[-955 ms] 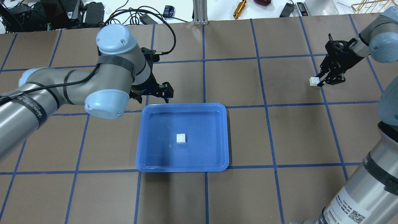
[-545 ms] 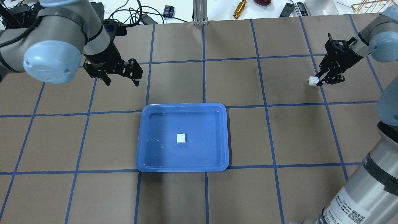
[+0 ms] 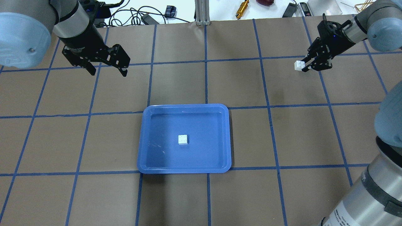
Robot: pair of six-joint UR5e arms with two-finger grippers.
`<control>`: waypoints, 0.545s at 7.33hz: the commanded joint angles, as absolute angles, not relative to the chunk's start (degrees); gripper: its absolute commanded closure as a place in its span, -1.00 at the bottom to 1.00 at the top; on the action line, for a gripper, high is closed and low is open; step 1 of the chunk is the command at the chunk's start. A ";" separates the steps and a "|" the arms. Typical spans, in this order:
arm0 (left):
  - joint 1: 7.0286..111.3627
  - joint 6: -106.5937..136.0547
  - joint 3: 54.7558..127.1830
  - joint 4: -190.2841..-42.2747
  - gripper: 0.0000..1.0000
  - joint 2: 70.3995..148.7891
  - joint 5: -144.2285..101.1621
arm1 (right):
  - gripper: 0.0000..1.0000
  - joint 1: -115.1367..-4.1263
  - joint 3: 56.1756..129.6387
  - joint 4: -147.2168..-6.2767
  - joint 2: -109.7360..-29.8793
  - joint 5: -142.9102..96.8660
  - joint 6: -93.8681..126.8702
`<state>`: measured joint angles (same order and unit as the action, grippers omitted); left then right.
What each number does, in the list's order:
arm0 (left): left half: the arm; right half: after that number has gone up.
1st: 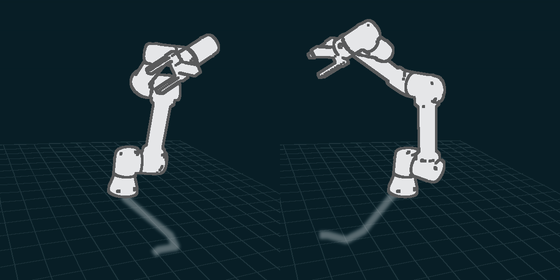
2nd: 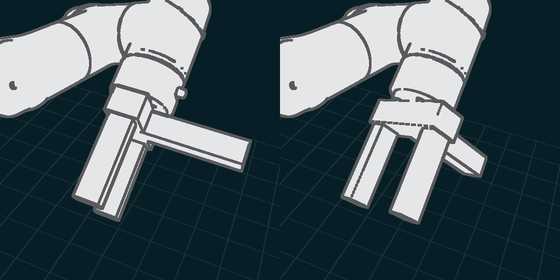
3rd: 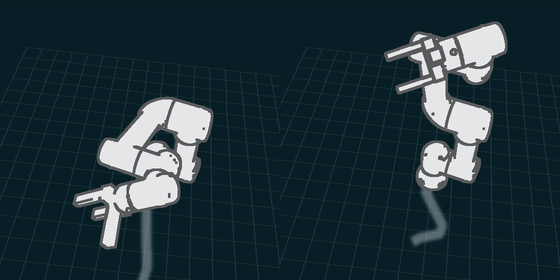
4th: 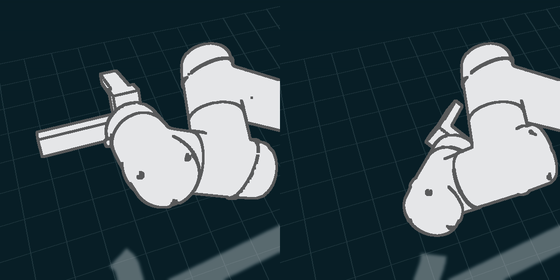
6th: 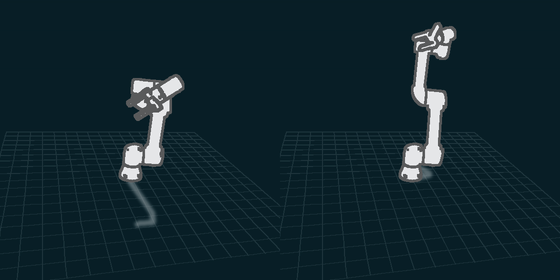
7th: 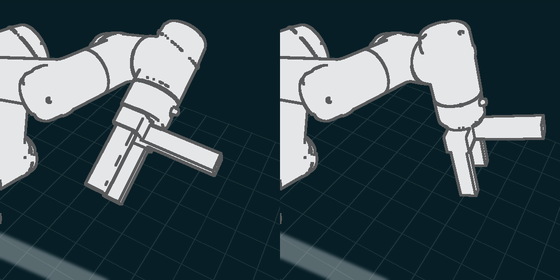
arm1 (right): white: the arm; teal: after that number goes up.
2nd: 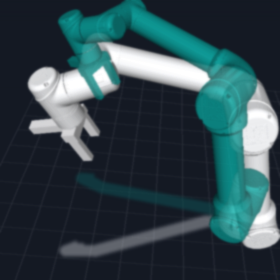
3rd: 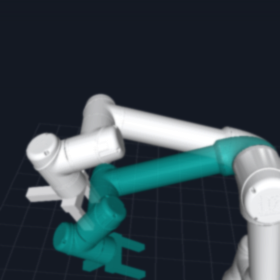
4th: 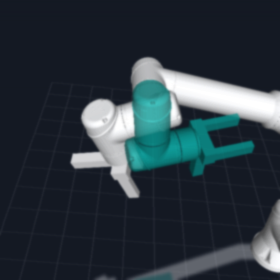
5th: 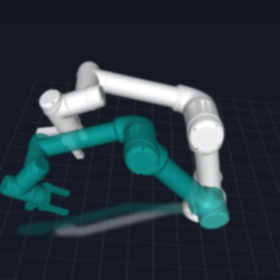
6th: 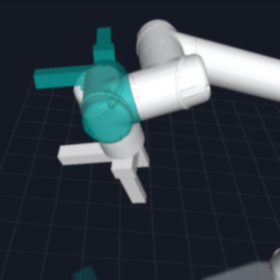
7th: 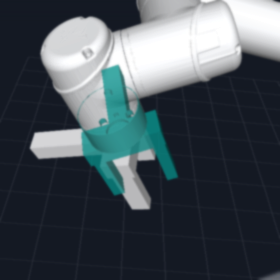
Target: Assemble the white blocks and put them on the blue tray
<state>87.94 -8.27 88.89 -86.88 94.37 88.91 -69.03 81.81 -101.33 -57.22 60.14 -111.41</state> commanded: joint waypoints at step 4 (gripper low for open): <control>88.07 -8.00 88.77 -87.89 -1.00 94.66 88.77 | 1.00 -79.61 92.86 -106.65 -63.53 50.62 -105.75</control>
<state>88.06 -8.01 89.03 -87.91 94.60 88.77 -77.71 88.17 -102.67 -61.57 50.68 -106.81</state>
